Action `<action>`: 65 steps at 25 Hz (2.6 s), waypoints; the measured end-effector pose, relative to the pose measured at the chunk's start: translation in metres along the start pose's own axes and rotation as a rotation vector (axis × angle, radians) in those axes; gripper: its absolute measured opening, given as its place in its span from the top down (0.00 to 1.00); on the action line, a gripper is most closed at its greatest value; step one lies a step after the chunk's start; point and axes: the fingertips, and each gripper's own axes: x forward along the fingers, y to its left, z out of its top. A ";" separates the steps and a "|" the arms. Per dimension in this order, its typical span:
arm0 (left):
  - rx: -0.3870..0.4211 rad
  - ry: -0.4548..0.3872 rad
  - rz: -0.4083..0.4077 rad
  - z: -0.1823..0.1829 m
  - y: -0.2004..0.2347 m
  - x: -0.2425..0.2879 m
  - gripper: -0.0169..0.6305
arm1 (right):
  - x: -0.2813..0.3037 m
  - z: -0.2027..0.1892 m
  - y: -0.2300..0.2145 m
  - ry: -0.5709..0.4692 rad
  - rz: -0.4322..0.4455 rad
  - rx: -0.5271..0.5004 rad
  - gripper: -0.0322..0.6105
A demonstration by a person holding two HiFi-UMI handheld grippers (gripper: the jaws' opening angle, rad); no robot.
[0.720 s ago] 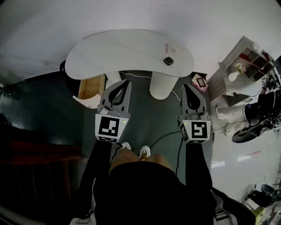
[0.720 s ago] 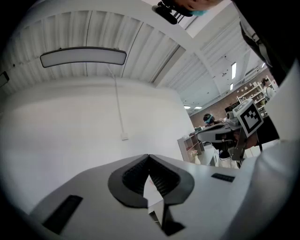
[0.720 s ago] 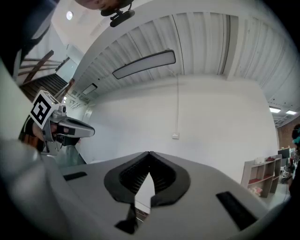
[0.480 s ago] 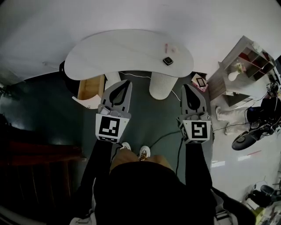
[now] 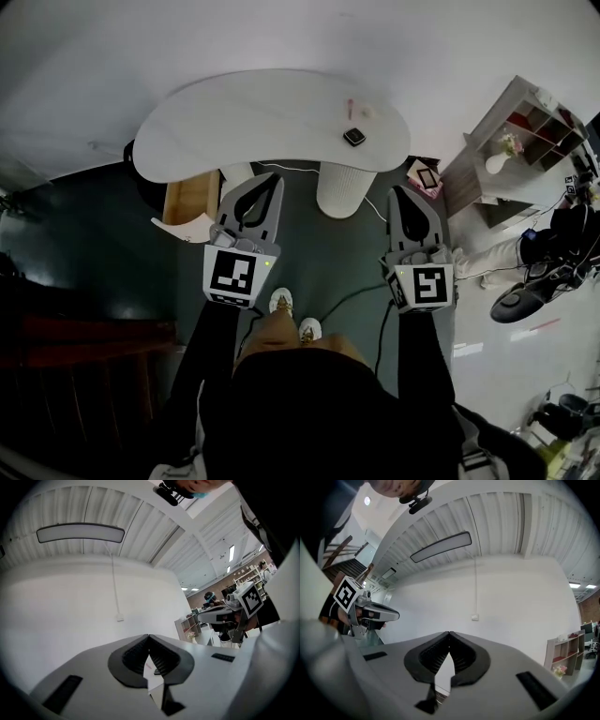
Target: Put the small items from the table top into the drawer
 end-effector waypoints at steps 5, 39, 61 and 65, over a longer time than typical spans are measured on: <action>-0.023 -0.003 -0.031 -0.008 0.006 0.031 0.95 | 0.018 -0.009 -0.015 0.017 -0.016 -0.005 0.91; -0.062 -0.116 -0.308 -0.066 0.104 0.309 0.95 | 0.267 -0.064 -0.125 0.112 -0.205 -0.102 0.91; -0.144 0.311 -0.520 -0.189 -0.030 0.391 0.54 | 0.264 -0.112 -0.207 0.166 -0.191 -0.048 0.91; -0.113 0.482 -0.565 -0.258 -0.072 0.401 0.50 | 0.259 -0.121 -0.223 0.175 -0.184 -0.035 0.91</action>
